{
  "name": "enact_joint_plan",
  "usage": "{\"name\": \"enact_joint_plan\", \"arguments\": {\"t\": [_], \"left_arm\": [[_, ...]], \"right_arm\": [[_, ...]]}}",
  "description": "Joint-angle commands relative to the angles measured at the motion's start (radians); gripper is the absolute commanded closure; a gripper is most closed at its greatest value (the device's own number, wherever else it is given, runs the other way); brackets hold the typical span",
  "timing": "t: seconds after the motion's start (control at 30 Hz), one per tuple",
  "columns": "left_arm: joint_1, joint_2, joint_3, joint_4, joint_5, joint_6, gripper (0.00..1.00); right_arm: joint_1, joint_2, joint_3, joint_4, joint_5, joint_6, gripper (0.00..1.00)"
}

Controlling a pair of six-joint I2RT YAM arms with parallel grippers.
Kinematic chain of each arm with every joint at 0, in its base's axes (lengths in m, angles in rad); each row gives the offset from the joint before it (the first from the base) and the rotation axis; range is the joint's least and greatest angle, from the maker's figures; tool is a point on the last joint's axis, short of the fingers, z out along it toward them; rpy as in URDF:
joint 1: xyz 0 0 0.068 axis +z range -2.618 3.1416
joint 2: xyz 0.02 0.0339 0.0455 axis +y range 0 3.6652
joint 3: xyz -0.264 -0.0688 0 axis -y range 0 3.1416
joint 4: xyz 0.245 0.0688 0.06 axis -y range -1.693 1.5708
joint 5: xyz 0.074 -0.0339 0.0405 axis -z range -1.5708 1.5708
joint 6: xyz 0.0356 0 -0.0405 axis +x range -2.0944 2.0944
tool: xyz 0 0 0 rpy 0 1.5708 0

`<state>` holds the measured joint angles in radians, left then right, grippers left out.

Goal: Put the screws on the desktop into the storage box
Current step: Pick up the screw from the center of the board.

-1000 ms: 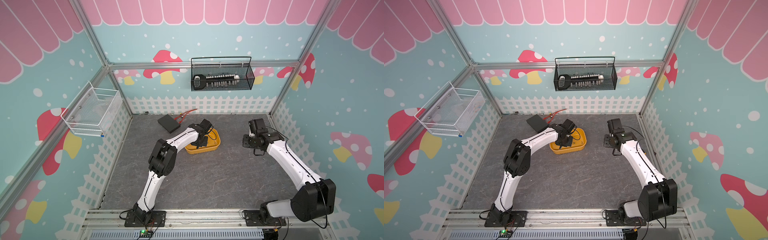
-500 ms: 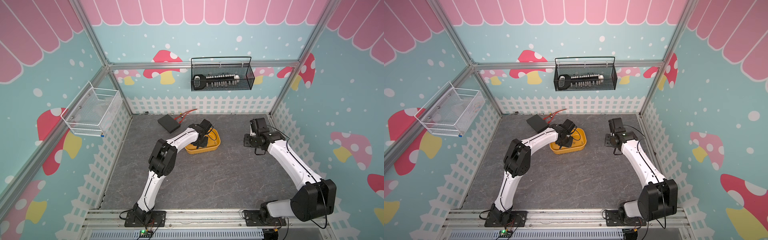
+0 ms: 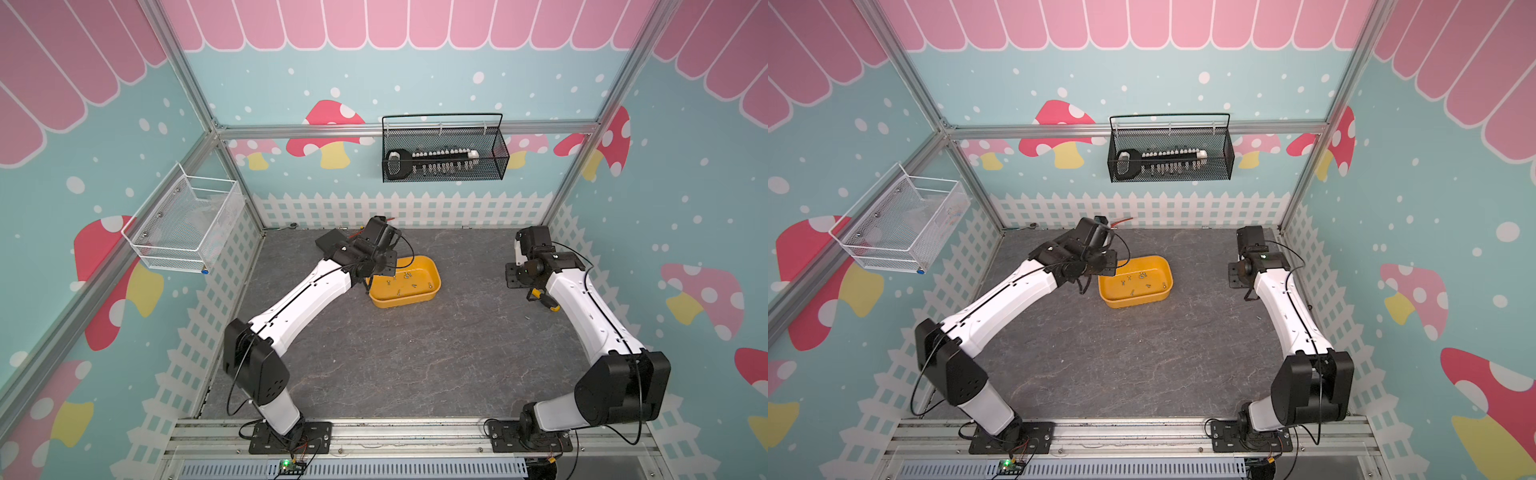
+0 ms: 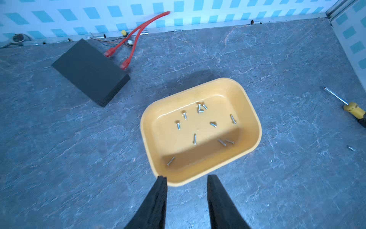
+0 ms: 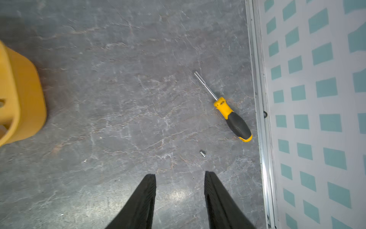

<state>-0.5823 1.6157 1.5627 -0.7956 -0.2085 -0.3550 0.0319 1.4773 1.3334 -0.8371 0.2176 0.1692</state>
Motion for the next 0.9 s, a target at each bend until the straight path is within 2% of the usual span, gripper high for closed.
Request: {"name": "enact_joint_plan", "arguments": {"t": [0.0, 0.1, 0.23, 0.37, 0.5, 0.87], "left_arm": [[0.044, -0.072, -0.152, 0.018, 0.019, 0.004, 0.62], [0.070, -0.148, -0.254, 0.045, 0.048, 0.013, 0.62], [0.089, -0.192, -0.334, 0.082, 0.101, 0.029, 0.62], [0.105, -0.202, -0.396, 0.132, 0.149, 0.040, 0.62], [0.121, -0.209, -0.459, 0.186, 0.195, 0.052, 0.62], [0.146, -0.197, -0.531, 0.264, 0.287, 0.070, 0.62]], "right_arm": [[-0.056, 0.035, -0.013, -0.018, -0.010, -0.032, 0.55], [-0.123, 0.055, -0.016, -0.020, -0.118, 0.039, 0.56], [-0.135, 0.077, -0.028, -0.035, -0.177, 0.133, 0.55], [-0.152, 0.123, -0.053, -0.069, -0.129, 0.263, 0.50], [-0.161, 0.147, -0.113, -0.027, -0.215, 0.335, 0.50], [-0.177, 0.254, -0.134, -0.001, -0.154, 0.455, 0.56]]}}
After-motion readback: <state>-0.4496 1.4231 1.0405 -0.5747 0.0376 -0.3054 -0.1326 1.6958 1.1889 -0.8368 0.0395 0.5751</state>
